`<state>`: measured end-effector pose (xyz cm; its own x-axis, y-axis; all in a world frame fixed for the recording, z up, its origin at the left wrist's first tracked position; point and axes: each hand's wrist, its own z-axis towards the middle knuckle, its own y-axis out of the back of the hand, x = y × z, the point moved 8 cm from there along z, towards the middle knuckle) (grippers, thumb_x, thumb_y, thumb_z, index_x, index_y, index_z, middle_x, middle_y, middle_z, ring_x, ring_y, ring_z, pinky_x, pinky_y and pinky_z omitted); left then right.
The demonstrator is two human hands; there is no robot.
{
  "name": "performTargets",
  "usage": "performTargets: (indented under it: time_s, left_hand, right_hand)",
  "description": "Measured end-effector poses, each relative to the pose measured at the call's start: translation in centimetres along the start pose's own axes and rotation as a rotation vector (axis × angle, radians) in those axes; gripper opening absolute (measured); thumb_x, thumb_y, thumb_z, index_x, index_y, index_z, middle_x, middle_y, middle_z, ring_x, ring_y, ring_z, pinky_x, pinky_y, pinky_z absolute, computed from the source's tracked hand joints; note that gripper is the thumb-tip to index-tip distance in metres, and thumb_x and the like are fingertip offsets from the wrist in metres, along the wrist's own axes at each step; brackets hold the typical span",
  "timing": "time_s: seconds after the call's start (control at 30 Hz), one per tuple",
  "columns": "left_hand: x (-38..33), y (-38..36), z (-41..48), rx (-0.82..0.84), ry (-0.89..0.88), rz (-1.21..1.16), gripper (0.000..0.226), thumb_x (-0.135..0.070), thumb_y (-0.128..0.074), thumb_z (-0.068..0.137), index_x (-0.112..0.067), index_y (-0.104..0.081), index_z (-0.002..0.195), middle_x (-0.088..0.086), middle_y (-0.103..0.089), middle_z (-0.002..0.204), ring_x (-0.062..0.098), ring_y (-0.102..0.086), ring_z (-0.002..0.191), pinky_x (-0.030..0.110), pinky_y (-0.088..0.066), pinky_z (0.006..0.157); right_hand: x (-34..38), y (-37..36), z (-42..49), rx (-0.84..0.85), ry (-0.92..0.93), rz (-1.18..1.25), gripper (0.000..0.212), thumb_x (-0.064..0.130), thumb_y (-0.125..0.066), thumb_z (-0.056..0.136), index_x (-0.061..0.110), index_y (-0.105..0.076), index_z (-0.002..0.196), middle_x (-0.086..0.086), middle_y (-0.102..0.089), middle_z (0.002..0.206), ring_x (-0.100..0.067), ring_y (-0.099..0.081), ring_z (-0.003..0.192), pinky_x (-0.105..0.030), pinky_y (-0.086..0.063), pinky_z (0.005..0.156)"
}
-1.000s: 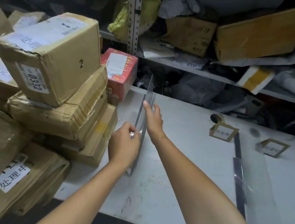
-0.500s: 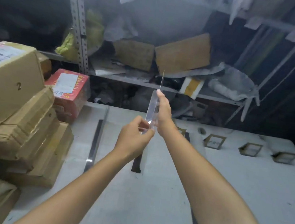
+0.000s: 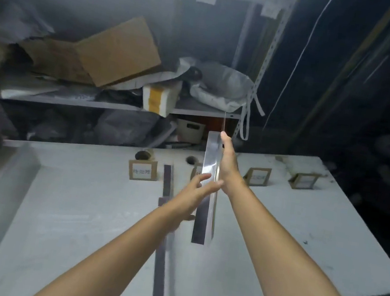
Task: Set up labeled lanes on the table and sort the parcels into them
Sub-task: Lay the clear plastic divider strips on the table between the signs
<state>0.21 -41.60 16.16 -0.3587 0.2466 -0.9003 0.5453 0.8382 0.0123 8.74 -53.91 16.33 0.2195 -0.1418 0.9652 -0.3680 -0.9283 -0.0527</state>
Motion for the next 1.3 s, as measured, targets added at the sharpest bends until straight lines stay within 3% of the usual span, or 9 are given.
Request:
performTargets:
  time_s: [0.2,0.3,0.6,0.7,0.77,0.9,1.03,1.17,1.3]
  left_hand:
    - [0.7,-9.7,6.9,-0.068,0.060,-0.077,0.071,-0.060,-0.060,0.090,-0.039,-0.031,0.151,-0.002,-0.029,0.161,0.025,-0.032,0.145,0.056,-0.035,0.113]
    - [1.9,-12.2,10.0,-0.103,0.078,-0.113,0.063,-0.058,-0.059,0.092,-0.039,-0.036,0.148,-0.005,-0.033,0.158,0.022,-0.035,0.142,0.052,-0.038,0.110]
    - [6.8,-14.2,18.1,-0.175,0.140,-0.126,0.046,-0.049,-0.054,0.098,-0.036,-0.047,0.141,-0.007,-0.046,0.148,0.010,-0.044,0.123,0.037,-0.037,0.100]
    - [7.8,-13.7,19.8,-0.196,0.126,-0.102,0.040,-0.046,-0.052,0.100,-0.036,-0.048,0.139,-0.007,-0.048,0.146,0.003,-0.048,0.111,0.033,-0.036,0.096]
    - [8.8,-13.5,20.8,-0.210,0.139,-0.093,0.039,-0.045,-0.050,0.101,-0.037,-0.047,0.139,-0.006,-0.047,0.148,0.008,-0.050,0.121,0.036,-0.039,0.099]
    - [10.3,-13.2,22.0,-0.241,0.164,-0.075,0.041,-0.044,-0.051,0.101,-0.039,-0.047,0.141,-0.005,-0.040,0.156,0.019,-0.038,0.143,0.044,-0.034,0.112]
    - [11.1,-13.6,21.9,-0.258,0.172,-0.082,0.046,-0.049,-0.054,0.099,-0.041,-0.045,0.144,-0.004,-0.040,0.156,0.019,-0.040,0.141,0.044,-0.035,0.112]
    - [12.2,-14.4,20.9,-0.206,0.187,-0.106,0.051,-0.049,-0.060,0.095,-0.046,-0.043,0.143,-0.005,-0.046,0.151,0.015,-0.045,0.134,0.038,-0.038,0.107]
    - [12.1,-14.1,21.0,-0.208,0.208,-0.122,0.043,-0.045,-0.059,0.097,-0.047,-0.044,0.138,-0.005,-0.046,0.152,0.019,-0.043,0.139,0.045,-0.036,0.114]
  right_hand:
    - [-3.6,9.6,5.3,0.038,-0.123,-0.018,0.066,0.063,-0.044,0.096,0.031,-0.034,0.153,-0.001,-0.028,0.162,-0.025,-0.027,0.148,-0.048,-0.023,0.119]
    - [-5.9,12.6,7.8,0.020,-0.137,-0.007,0.062,0.061,-0.045,0.097,0.033,-0.036,0.152,0.000,-0.028,0.162,-0.023,-0.028,0.147,-0.045,-0.024,0.116]
    - [-13.2,14.9,14.2,0.052,-0.281,0.042,0.061,0.059,-0.049,0.095,0.027,-0.045,0.148,0.001,-0.038,0.157,-0.020,-0.035,0.143,-0.043,-0.027,0.115]
    - [-14.9,15.0,15.7,0.043,-0.314,0.032,0.059,0.055,-0.051,0.096,0.023,-0.045,0.145,0.007,-0.043,0.144,-0.016,-0.039,0.134,-0.041,-0.030,0.113]
    - [-15.7,15.3,16.6,0.008,-0.306,-0.002,0.052,0.052,-0.051,0.097,0.023,-0.050,0.140,0.007,-0.048,0.131,-0.014,-0.042,0.126,-0.038,-0.033,0.107]
    - [-16.6,15.2,18.0,0.018,-0.243,-0.104,0.046,0.054,-0.047,0.098,0.028,-0.058,0.134,0.011,-0.055,0.131,-0.012,-0.047,0.121,-0.032,-0.036,0.098]
    - [-16.8,15.0,18.6,0.036,-0.201,-0.133,0.043,0.050,-0.045,0.101,0.027,-0.057,0.135,0.011,-0.053,0.125,-0.009,-0.045,0.116,-0.029,-0.034,0.096]
    - [-16.8,14.9,19.2,0.030,-0.190,-0.112,0.031,0.048,-0.049,0.099,0.031,-0.061,0.123,0.011,-0.058,0.122,-0.011,-0.050,0.118,-0.028,-0.035,0.097]
    - [-16.8,14.5,19.5,0.046,-0.183,-0.093,0.042,0.052,-0.049,0.098,0.027,-0.062,0.130,0.011,-0.059,0.126,-0.011,-0.050,0.122,-0.028,-0.035,0.097]
